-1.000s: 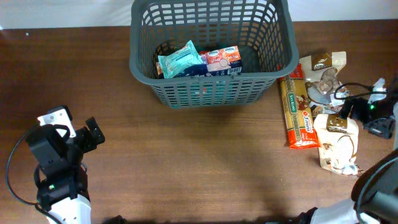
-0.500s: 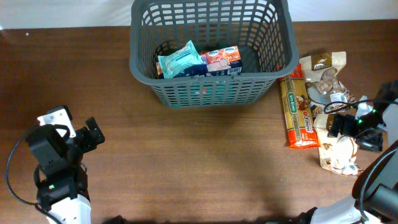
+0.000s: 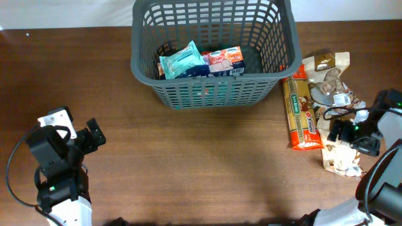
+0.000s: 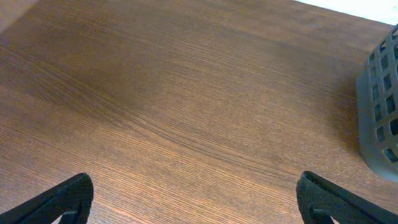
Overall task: Pack container
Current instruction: 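Move the right gripper toward the beige Pantree rice bag, then close the right gripper on the top of the Pantree bag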
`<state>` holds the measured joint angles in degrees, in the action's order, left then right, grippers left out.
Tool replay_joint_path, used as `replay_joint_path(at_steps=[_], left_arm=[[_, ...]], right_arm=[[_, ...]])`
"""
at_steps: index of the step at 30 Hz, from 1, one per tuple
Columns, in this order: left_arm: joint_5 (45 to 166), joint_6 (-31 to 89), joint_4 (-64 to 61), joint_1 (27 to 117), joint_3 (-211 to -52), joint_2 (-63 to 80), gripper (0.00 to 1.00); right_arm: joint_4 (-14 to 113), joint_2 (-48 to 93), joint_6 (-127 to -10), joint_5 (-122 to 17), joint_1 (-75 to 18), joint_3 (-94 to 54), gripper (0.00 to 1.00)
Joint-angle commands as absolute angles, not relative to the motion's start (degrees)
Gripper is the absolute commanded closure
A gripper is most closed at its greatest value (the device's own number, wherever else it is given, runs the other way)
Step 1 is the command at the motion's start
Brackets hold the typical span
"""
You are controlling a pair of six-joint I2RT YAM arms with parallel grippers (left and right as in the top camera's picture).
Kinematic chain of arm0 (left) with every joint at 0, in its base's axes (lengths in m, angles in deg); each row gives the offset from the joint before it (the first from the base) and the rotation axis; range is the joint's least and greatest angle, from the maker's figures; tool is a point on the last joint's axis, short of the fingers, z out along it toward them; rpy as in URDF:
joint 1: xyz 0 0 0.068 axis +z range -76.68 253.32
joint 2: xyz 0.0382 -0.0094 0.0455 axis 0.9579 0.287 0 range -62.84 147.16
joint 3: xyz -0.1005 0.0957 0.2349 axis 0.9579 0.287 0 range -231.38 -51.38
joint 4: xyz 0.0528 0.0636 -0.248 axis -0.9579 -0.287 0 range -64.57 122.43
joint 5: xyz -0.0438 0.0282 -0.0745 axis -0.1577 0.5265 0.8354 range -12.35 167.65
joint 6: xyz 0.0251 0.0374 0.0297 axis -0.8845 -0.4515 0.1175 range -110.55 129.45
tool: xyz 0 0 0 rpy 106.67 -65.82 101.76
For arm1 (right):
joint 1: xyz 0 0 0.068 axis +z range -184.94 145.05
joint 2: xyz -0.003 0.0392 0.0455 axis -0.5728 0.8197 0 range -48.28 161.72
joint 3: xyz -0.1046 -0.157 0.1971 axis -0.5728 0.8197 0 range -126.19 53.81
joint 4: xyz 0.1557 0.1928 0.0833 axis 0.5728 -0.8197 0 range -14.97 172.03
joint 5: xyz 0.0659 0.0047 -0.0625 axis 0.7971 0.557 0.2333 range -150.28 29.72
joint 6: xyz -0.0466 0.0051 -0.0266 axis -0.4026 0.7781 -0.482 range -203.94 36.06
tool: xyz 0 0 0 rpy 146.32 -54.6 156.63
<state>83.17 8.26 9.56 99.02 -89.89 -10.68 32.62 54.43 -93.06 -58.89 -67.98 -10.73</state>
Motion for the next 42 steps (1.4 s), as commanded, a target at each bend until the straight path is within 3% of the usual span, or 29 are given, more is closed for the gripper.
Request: replay_joint_path(at_steps=[1,7,9,13,21,24,25,26,35,42], left_arm=[[82.7,8.8,9.7,99.4,-89.5,-10.9,0.01],[82.7,8.8,9.7,99.4,-89.5,-10.9,0.01],[82.7,8.8,9.8,99.4,-89.5,-10.9,0.01],[82.7,8.8,9.7,99.4,-89.5,-10.9,0.01],[82.7,8.8,9.7,99.4,-89.5,-10.9,0.01],[82.7,8.8,9.7,99.4,-89.5,-10.9,0.01],[82.7,8.8,9.7,99.4,-89.5,-10.9,0.01],[82.7,8.8,9.7,99.4,-89.5,-10.9,0.01],[82.7,8.8,10.0,99.4,-89.5,-10.9,0.01],[82.7,8.8,10.9,99.4,-89.5,-10.9,0.01]], right_arm=[[35.3,54.5,-92.3,-58.3,-68.4,-8.0,0.01],[36.5,54.5,-92.1,-58.4,-68.4,-7.2,0.08],[36.6,54.5,-92.1,-58.4,-68.4,-7.2,0.15],[37.1,54.5,-92.1,-58.4,-68.4,-7.2,0.5],[39.5,54.5,-90.2,-58.4,-68.4,-5.1,0.43],[41.7,54.5,-89.4,-58.3,-68.4,-2.7,0.69],[42.3,54.5,-89.4,-58.4,-68.4,-1.8,0.87],[42.8,54.5,-89.4,-58.4,-68.4,-1.2,0.96],[43.1,53.6,-87.9,-57.7,-68.4,-1.9,0.96],[34.2,48.8,-87.9,-51.4,-68.4,-17.4,0.96]])
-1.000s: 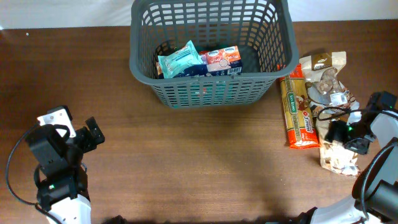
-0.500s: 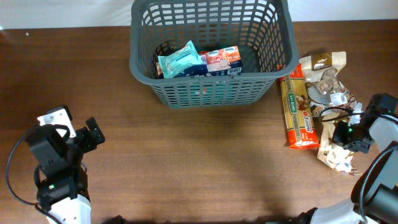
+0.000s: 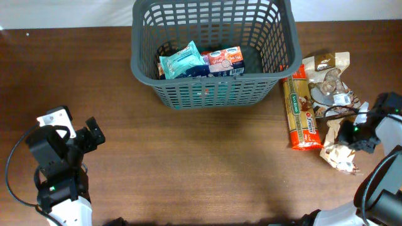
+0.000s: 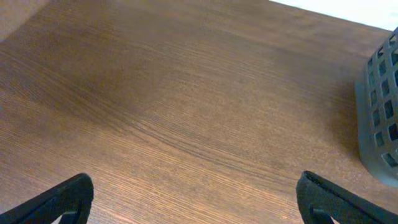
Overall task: Pack container
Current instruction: 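Close the right gripper on the top of the Pantree bag, then lift the Pantree bag with the right gripper over the basket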
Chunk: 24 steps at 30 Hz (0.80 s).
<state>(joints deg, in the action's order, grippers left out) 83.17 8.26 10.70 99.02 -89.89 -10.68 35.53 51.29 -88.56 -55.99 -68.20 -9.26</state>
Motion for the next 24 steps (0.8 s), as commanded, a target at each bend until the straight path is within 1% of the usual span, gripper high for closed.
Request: replay_joint_path(at_steps=[1,4,8,12,14,17,19,24], left_arm=[[82.7,8.8,10.8,99.4,-89.5,-10.9,0.01],[82.7,8.8,10.8,99.4,-89.5,-10.9,0.01],[82.7,8.8,10.8,99.4,-89.5,-10.9,0.01],[82.7,8.8,10.8,99.4,-89.5,-10.9,0.01],[82.8,8.8,10.8,99.4,-89.5,-10.9,0.01],[82.7,8.8,10.8,99.4,-89.5,-10.9,0.01],[82.7,8.8,10.8,99.4,-89.5,-10.9,0.01],[82.7,8.8,10.7,99.4,-89.5,-10.9,0.01]], right_arm=[[31.8,47.9,-87.9,-50.1,-68.4,-21.4,0.96],[24.9,45.8,-87.9,-45.9,-68.4,-35.1,0.96],[19.7,44.0,-85.9,-42.7,-68.3,-50.9,0.96],[18.8,42.4,-82.6,-36.8,-67.7,-65.0,0.96],[19.8,41.9,-82.6,-30.7,-66.3,-70.8,0.96],[23.1,41.7,-83.1,-21.0,-62.3,-75.6,0.96],[26.4,41.7,-83.2,-15.0,-58.0,-76.4,0.96],[31.2,43.6,-85.9,-9.2,-45.5,-76.3,0.96]])
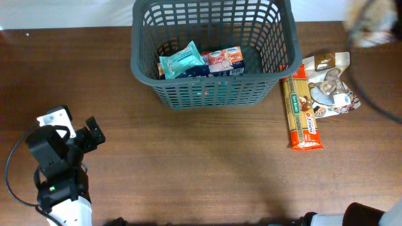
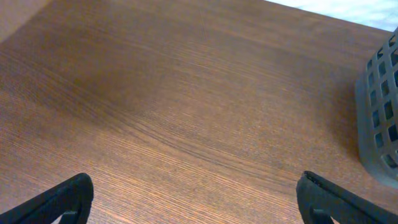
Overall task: Pack container
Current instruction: 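Lift the Pantree bag with the right gripper over the basket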
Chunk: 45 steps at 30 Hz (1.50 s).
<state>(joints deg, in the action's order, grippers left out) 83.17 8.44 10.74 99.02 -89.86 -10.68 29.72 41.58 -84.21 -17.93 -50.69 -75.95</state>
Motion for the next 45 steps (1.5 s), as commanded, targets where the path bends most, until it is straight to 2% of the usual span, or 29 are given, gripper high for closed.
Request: replay_joint_path(at_steps=[1,5,9,16,25,28,39,45], left_arm=[[82.7,8.8,10.7,99.4,-89.5,-10.9,0.01],[82.7,8.8,10.5,99.4,-89.5,-10.9,0.01],[82.7,8.8,10.5,99.4,-89.5,-10.9,0.01],[82.7,8.8,10.5,99.4,-89.5,-10.9,0.01],[82.7,8.8,10.6,99.4,-89.5,-10.9,0.01],[82.7,8.8,10.6,99.4,-89.5,-10.9,0.01],[82.7,8.8,10.6,99.2,-89.5,-10.9,0.01],[82.8,8.8,10.6,99.2,-89.5,-10.9,0.01]], right_arm=[[31.9,44.4,-87.0,-8.4,-42.9,-76.3,0.96],[35.4,49.0,-90.9,-4.0,-33.5,-76.3,0.96],[42.3,55.4,-90.9,7.4,-29.2,-76.3,0.96],[52.6,66.3,-87.5,21.6,-24.7,-76.3,0.97],[52.8,74.1,-84.8,25.0,-24.5,-76.3,0.96],[49.3,75.0,-84.3,21.4,-25.3,-76.1,0.96],[27.9,75.0,-85.2,-9.4,-26.9,-75.7,0.96],[22.0,75.0,-85.1,-22.2,-26.0,-75.7,0.96]])
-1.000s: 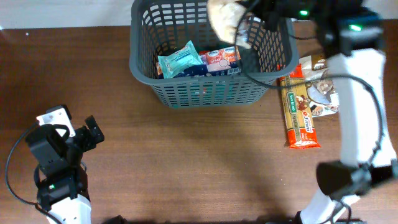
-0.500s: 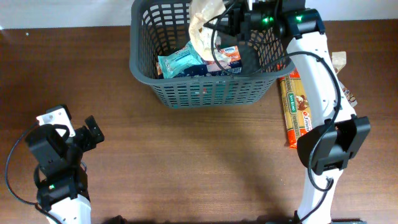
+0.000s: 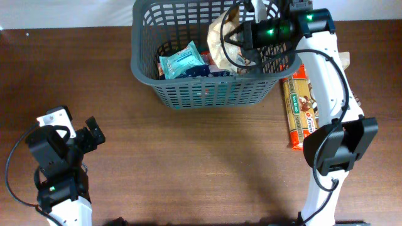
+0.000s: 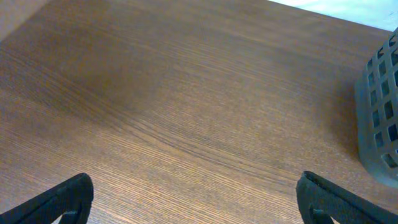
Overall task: Pack container
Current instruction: 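Lift the Pantree bag with the right gripper over the basket, then lower the bag into the basket, open and withdraw the right gripper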
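Observation:
The grey plastic basket point(image 3: 146, 63) stands at the table's far middle. A teal packet point(image 3: 182, 60) lies inside it beside a red-and-white packet point(image 3: 221, 65). My right gripper point(image 3: 239, 34) reaches over the basket from the right and is shut on a crumpled beige packet point(image 3: 218, 32), which hangs over the basket's right half. At the near left my left gripper point(image 3: 92, 135) is open over bare wood. In the left wrist view the left gripper point(image 4: 194, 182) has nothing between its fingers, and the basket's corner point(image 4: 378, 112) shows at the right edge.
A long orange pasta pack point(image 3: 300, 113) lies on the table right of the basket. Beside it a beige snack bag point(image 3: 345, 61) is mostly hidden behind my right arm. The brown wooden table point(image 3: 201, 163) stretches in front of the basket.
The right arm was a blur at the far right corner, carrying the beige packet. Now it holds the packet over the basket's right half. The left arm is unchanged.
My right gripper was down on a beige packet at the table's right edge, below the snack bag. Then the packet was crumpled in its grip there. Then arm and packet were a blur at the far right corner, and now they are over the basket. The left gripper stayed open.

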`<state>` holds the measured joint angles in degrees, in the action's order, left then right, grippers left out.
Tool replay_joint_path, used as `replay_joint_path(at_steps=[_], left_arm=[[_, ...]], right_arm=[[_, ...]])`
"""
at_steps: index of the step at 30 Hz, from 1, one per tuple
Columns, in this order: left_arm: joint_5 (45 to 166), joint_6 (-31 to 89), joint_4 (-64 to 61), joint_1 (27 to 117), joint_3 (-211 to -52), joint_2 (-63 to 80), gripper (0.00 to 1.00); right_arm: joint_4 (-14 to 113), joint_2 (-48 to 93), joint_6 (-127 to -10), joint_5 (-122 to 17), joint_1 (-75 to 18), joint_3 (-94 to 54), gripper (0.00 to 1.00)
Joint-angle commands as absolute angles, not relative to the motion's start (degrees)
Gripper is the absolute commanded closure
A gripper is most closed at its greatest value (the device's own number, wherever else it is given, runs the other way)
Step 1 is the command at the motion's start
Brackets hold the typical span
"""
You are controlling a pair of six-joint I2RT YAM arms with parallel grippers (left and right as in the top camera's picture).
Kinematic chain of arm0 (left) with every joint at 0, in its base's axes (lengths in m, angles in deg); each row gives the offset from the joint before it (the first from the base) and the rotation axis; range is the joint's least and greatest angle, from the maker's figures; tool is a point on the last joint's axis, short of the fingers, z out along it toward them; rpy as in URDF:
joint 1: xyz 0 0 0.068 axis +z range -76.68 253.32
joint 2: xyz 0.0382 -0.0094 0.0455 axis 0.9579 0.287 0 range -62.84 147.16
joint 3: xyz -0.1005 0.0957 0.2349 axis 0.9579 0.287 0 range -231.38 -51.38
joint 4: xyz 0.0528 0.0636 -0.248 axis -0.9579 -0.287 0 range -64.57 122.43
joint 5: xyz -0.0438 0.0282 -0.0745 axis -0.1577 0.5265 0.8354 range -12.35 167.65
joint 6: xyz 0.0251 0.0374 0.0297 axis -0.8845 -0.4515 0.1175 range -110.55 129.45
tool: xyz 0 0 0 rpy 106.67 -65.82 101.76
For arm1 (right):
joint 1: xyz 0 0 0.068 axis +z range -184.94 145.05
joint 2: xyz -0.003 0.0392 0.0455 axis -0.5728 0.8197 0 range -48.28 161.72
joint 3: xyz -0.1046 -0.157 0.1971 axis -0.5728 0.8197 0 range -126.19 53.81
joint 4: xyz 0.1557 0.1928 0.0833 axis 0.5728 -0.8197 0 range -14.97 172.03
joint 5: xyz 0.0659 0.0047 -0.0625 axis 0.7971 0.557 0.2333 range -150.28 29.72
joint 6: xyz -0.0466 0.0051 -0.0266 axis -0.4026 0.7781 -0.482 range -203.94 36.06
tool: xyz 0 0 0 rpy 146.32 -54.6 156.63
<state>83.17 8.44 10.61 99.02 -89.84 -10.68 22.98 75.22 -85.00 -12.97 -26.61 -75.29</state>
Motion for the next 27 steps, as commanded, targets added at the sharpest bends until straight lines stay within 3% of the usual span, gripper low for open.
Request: replay_joint_path(at_steps=[1,5,8,12,16,23,27], left_arm=[[82.8,8.8,10.6,99.2,-89.5,-10.9,0.01],[82.7,8.8,10.5,99.2,-89.5,-10.9,0.01],[82.7,8.8,10.6,99.2,-89.5,-10.9,0.01],[82.7,8.8,10.6,99.2,-89.5,-10.9,0.01],[82.7,8.8,10.5,99.2,-89.5,-10.9,0.01],[82.7,8.8,10.5,99.2,-89.5,-10.9,0.01],[82.7,8.8,10.6,99.2,-89.5,-10.9,0.01]], right_arm=[[21.3,75.0,-85.1,-23.9,-25.8,-75.7,0.96],[19.0,75.0,-85.7,-30.9,-24.4,-75.7,0.55],[18.9,75.0,-86.5,-30.8,-23.9,-75.7,0.43],[19.0,75.0,-86.7,-30.8,-23.7,-75.8,0.34],[17.9,73.8,-86.7,-31.3,-24.5,-78.5,0.32],[15.3,69.9,-86.7,-32.6,-27.7,-90.7,0.3],[13.6,68.7,-86.7,-31.0,-30.0,-98.8,0.23]])
